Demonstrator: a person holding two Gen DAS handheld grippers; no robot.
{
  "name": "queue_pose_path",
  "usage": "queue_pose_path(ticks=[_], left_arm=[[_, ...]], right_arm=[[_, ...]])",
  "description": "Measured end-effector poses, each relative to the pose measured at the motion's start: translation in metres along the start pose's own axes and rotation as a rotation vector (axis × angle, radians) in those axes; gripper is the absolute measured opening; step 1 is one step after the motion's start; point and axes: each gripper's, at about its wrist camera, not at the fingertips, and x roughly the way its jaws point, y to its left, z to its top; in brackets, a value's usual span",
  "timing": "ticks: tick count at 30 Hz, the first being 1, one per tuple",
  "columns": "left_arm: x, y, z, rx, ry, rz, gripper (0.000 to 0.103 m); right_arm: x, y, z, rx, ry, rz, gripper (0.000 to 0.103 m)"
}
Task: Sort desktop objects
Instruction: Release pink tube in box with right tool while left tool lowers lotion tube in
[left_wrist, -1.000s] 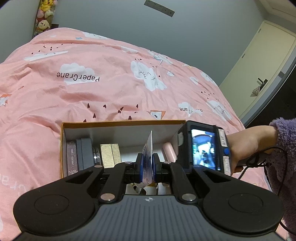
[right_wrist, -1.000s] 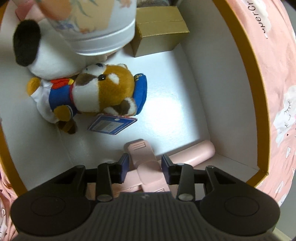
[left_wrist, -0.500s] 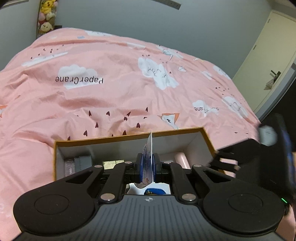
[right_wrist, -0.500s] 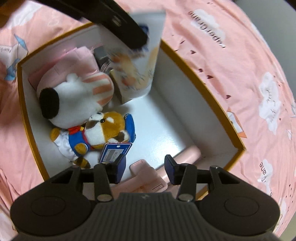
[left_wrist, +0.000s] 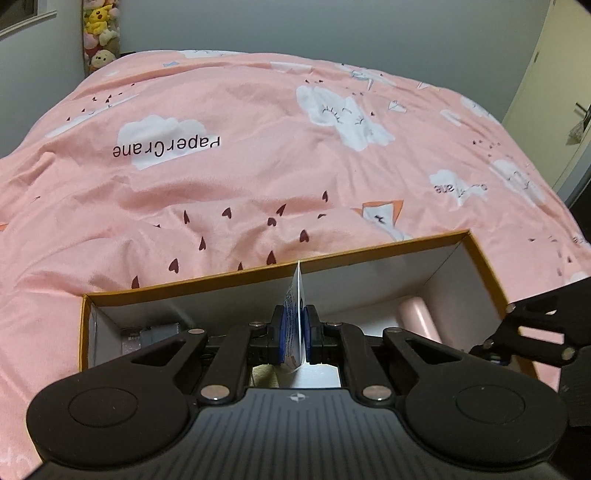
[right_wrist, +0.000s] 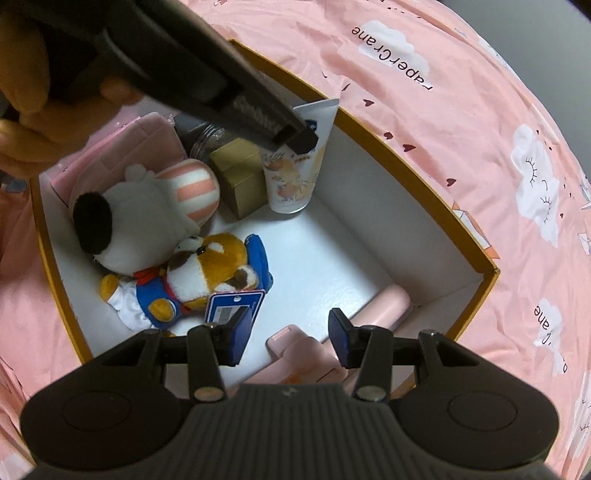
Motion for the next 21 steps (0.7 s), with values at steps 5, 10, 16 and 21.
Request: queue_pose_path(ticks=[5,10,16,21], left_arm=[[0.006,0.001,-0.001,0.001,0.004,0.026,0.01],[-0.002,0.001,0.001,-0.003,-0.004,0.019,0.01],[-0.035,-0.001,0.0,0.016,-0.042,-0.028,0.011],[-0.08,-0.002,-0.007,0.03,-0.096,-0.068,0.018]], right_arm=[[0.01,-0.003,0.0,0.015,0.015,0.005,0.049],[0.011,-0.003,0.0,0.015,0.018,0.006,0.049],[0.005,0.001,-0.002,0.03,0.008,-0.007,0.049],[-0.016,0.005,-0.009,0.062,-0.045,-0.008,0.049]])
